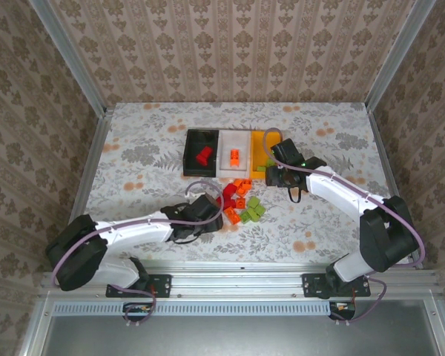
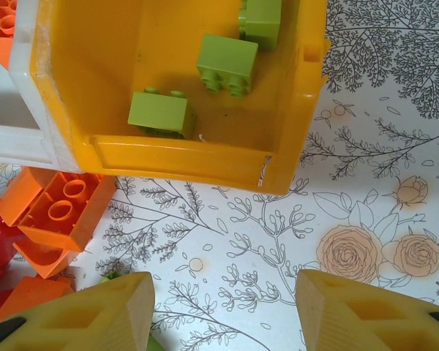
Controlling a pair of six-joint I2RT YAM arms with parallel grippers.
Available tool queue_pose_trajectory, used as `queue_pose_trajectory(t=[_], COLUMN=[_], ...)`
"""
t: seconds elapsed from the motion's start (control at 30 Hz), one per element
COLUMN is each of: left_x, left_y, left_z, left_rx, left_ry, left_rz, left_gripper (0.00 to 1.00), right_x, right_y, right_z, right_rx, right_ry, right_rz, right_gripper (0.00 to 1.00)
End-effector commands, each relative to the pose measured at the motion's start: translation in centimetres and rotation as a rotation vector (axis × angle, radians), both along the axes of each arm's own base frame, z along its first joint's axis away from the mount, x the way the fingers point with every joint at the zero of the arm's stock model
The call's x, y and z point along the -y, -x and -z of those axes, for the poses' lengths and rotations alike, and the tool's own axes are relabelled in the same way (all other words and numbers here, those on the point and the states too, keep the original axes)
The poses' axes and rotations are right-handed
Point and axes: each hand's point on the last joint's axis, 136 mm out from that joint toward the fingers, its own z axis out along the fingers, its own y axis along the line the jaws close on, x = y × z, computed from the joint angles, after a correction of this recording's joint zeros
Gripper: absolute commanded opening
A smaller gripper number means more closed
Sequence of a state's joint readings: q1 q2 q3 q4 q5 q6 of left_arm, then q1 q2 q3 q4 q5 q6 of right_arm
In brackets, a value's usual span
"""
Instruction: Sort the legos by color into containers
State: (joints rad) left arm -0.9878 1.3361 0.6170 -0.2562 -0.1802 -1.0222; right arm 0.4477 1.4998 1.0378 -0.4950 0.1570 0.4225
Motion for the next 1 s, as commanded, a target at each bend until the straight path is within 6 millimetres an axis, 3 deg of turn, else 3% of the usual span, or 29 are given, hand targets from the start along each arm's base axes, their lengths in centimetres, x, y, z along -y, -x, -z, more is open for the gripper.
queue_pose_trajectory(t=[0.0, 0.27, 0.5, 0.8, 0.97], left_x=[0.1, 3.0, 2.8, 3.0, 2.5], left_y=[-0.3, -0.9, -1.0, -1.3, -1.3], left_z=[0.3, 0.9, 1.7, 2.7, 1.4], left_rx=[0.001, -0.037, -0.044, -0.055, -0.029], left_ry=[-0.024, -0.029, -0.048, -0.091, -0.098], left_rz=[0.045, 0.13, 0.121, 0.133, 0.135], left_gripper=[0.64, 0.63, 0.59, 0.38, 0.32], right_x=[-0.2, -0.2, -0.2, -0.3, -0.3], right_y=[-0.2, -0.2, -0.2, -0.3, -0.3], right_z=[-0.8, -0.7, -0.5, -0.6, -0.7], right_rx=[0.024, 0.026, 0.026, 0.029, 0.032], right_ry=[-0.024, -0.028, -0.023, -0.029, -0.034], right_rz=[0.007, 0.008, 0.004, 0.004, 0.003], right_gripper=[0.55, 0.55, 0.55, 0.55, 0.55])
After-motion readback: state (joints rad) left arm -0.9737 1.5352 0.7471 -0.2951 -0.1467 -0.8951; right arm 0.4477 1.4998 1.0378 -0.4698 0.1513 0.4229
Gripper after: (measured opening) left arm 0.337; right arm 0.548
